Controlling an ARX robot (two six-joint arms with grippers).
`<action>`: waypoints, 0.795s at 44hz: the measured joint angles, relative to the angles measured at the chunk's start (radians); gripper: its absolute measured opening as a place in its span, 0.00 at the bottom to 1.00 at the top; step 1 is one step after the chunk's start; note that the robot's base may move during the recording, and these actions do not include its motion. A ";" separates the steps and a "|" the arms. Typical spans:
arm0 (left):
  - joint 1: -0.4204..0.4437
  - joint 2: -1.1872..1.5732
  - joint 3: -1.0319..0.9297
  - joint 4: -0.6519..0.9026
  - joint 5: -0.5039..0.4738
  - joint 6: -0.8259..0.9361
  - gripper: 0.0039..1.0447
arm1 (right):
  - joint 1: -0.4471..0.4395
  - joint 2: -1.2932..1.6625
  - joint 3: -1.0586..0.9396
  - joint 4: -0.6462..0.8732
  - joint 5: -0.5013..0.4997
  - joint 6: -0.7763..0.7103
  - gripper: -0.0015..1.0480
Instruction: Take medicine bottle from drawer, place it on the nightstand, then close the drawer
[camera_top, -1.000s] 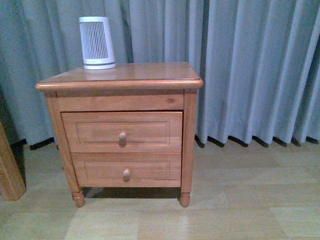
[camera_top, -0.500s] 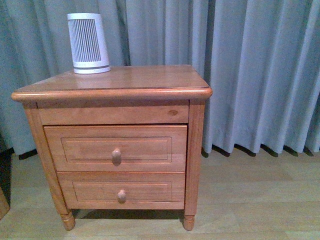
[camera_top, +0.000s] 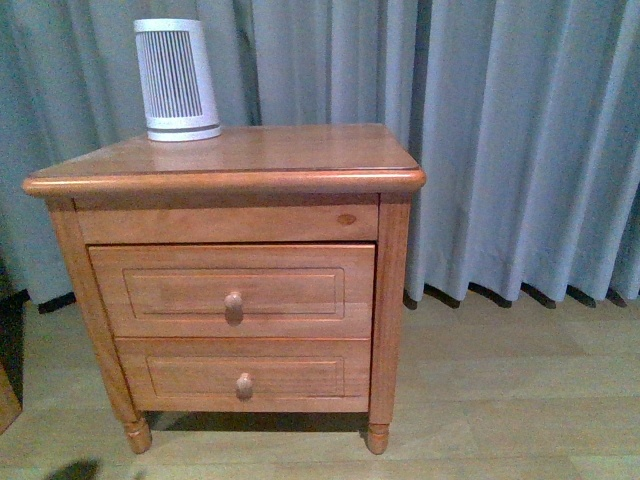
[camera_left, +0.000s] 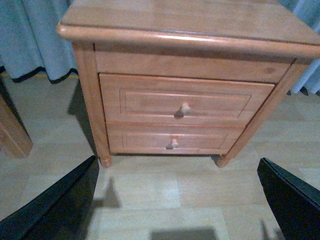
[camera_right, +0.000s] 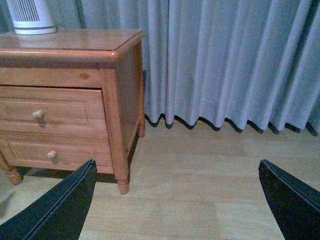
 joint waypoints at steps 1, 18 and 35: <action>-0.005 0.035 0.018 0.022 -0.004 0.000 0.94 | 0.000 0.000 0.000 0.000 0.000 0.000 0.93; -0.137 0.694 0.311 0.331 -0.190 -0.042 0.94 | 0.000 0.000 0.000 0.000 0.000 0.000 0.93; -0.222 1.050 0.458 0.546 -0.352 -0.230 0.94 | 0.000 0.000 0.000 0.000 0.000 0.000 0.93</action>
